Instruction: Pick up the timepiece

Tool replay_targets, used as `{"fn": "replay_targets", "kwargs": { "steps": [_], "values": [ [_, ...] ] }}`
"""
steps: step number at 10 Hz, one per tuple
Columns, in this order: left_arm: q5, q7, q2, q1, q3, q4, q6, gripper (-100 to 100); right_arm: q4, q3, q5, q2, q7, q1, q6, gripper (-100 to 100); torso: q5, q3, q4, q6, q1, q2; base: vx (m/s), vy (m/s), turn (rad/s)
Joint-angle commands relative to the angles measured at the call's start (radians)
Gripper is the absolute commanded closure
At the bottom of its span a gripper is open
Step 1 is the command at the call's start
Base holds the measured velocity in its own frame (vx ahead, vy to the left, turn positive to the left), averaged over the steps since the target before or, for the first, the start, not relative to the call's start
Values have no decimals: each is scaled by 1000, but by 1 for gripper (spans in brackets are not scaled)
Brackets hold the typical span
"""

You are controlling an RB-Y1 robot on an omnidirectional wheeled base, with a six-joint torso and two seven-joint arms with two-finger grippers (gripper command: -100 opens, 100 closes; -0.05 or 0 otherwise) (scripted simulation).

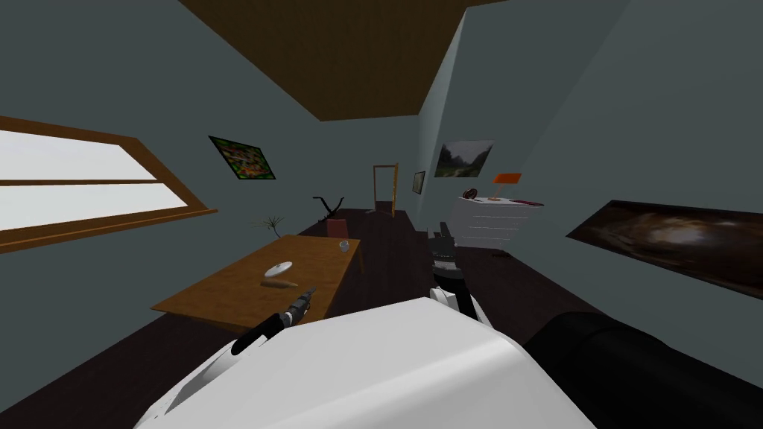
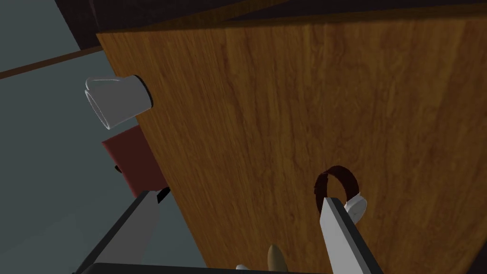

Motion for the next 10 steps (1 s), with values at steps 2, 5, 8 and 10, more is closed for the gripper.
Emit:
{"fn": "replay_targets", "kwargs": {
  "steps": [2,5,8,10],
  "values": [
    [30,-17,19,-4,-10,39,62,-100,0,0,0,0,0,0,0,0,0,0,0,0,0,1,73,8,-37],
    [93,-41,68,-1,-36,118,129,-100,0,0,0,0,0,0,0,0,0,-1,0,0,-1,-1,100,-6,-71],
    [137,-58,109,0,-55,175,177,-100,0,0,0,0,0,0,0,0,0,0,0,0,0,0,84,2,-55],
    [163,-67,136,1,-65,206,206,-100,0,0,0,0,0,0,0,0,0,0,0,0,0,1,66,6,-51]
  ]
}}
